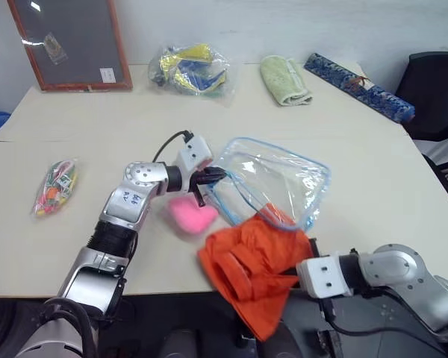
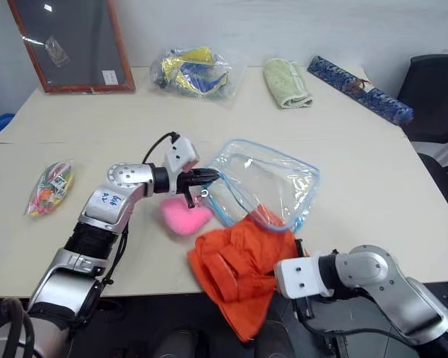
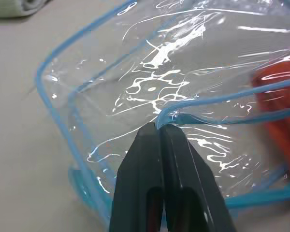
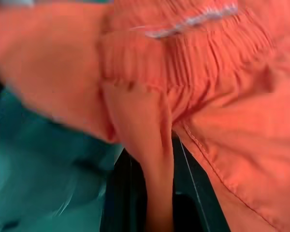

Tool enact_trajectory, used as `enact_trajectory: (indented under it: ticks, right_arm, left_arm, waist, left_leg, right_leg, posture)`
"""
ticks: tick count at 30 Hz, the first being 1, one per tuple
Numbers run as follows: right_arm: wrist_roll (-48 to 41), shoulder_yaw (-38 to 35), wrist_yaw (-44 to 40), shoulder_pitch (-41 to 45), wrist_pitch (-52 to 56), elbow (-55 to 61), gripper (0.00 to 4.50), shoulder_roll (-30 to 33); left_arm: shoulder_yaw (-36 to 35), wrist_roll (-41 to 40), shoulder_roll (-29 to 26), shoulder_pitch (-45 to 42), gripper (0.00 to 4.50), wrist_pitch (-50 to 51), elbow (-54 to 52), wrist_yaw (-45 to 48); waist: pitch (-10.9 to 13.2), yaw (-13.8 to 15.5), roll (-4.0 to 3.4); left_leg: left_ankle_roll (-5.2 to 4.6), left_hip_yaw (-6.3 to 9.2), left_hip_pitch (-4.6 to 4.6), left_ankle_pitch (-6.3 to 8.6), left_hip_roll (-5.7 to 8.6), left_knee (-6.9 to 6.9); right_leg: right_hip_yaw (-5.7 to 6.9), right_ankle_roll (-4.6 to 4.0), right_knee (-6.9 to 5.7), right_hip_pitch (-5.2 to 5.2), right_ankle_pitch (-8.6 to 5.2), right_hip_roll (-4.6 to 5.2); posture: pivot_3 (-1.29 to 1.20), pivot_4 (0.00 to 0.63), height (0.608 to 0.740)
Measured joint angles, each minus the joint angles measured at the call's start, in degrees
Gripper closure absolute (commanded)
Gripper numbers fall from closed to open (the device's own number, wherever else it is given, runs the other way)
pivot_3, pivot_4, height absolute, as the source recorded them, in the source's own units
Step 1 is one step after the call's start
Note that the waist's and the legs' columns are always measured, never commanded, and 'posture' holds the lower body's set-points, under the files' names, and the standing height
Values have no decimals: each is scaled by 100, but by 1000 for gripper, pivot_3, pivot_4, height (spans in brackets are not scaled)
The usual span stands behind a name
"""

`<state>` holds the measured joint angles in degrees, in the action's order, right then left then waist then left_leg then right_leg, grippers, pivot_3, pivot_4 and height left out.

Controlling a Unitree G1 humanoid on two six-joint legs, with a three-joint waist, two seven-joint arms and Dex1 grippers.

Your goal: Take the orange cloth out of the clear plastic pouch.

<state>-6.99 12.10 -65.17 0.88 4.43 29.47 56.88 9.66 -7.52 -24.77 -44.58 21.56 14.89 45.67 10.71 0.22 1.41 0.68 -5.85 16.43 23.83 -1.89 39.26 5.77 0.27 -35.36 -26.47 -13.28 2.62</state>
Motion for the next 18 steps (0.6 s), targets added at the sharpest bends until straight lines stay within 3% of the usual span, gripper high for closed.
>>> enact_trajectory:
  ticks: [9, 18]
  right_arm:
    - [274, -868, 263, -975, -487, -61, 4467, 208]
    - [740, -2681, 1569, -1061, -219, -1381, 4467, -42]
  left_arm:
    - [-68, 58, -181, 93, 4500, -40, -147, -7]
    - [23, -164, -727, 896, 4500, 400, -1449, 751]
  waist:
    - [0, 106, 1]
    - [0, 113, 0]
  left_leg:
    - [2, -4, -2, 0, 2, 0]
    - [6, -12, -3, 0, -2, 0]
  right_leg:
    - [2, 0, 1, 2, 0, 4]
    - [-5, -2, -5, -2, -1, 4]
  posture:
    - [0, 150, 740]
    - [0, 150, 740]
